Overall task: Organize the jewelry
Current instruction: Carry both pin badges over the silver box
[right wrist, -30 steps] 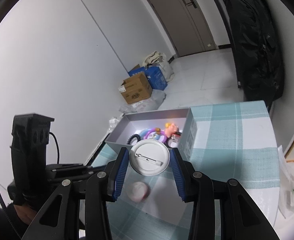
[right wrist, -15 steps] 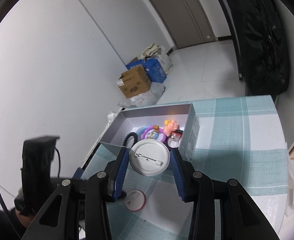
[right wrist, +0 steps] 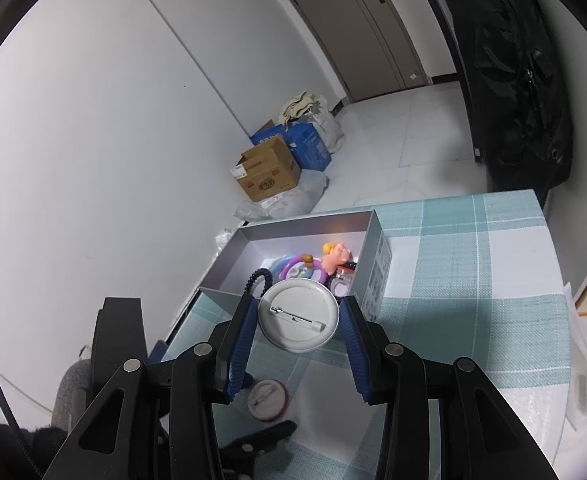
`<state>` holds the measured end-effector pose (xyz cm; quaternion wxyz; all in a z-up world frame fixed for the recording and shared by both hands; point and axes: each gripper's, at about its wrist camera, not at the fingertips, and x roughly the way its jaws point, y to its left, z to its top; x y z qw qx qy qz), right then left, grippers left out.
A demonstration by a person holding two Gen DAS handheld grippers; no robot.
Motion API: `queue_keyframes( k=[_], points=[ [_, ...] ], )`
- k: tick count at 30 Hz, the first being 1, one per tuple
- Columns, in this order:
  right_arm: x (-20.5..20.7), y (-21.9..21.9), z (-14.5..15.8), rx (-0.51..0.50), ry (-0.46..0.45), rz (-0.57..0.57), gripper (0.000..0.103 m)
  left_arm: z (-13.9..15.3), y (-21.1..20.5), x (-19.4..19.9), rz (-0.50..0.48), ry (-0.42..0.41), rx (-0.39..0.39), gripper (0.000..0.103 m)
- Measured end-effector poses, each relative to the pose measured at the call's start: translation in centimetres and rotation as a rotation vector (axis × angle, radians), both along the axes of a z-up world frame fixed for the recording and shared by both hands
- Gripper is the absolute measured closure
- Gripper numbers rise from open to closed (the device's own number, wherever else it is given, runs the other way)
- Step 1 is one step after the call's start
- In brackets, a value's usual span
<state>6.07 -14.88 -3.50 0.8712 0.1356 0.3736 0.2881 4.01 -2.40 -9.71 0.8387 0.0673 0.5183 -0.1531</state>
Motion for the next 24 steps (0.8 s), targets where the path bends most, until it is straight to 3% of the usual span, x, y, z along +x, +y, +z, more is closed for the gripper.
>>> queue_keyframes(
  k=[1, 8, 17, 24],
  points=[
    [0.0, 0.1, 0.0, -0.004, -0.004, 0.002, 0.062, 0.0, 0.1, 0.1, 0.004, 0.002, -0.007, 0.066],
    [0.4, 0.1, 0.1, -0.009, 0.0, 0.008, 0.062, 0.5, 2.3, 1.0, 0.039, 0.016, -0.081, 0.066],
    [1.5, 0.8, 1.2, -0.018, -0.004, 0.028, 0.062, 6.0, 5.3, 3.3, 0.142, -0.076, -0.28, 0.066],
    [2.8, 2.0, 2.1, -0.022, -0.007, 0.046, 0.062, 8.1, 5.3, 5.9, 0.142, -0.132, -0.309, 0.066]
  ],
)
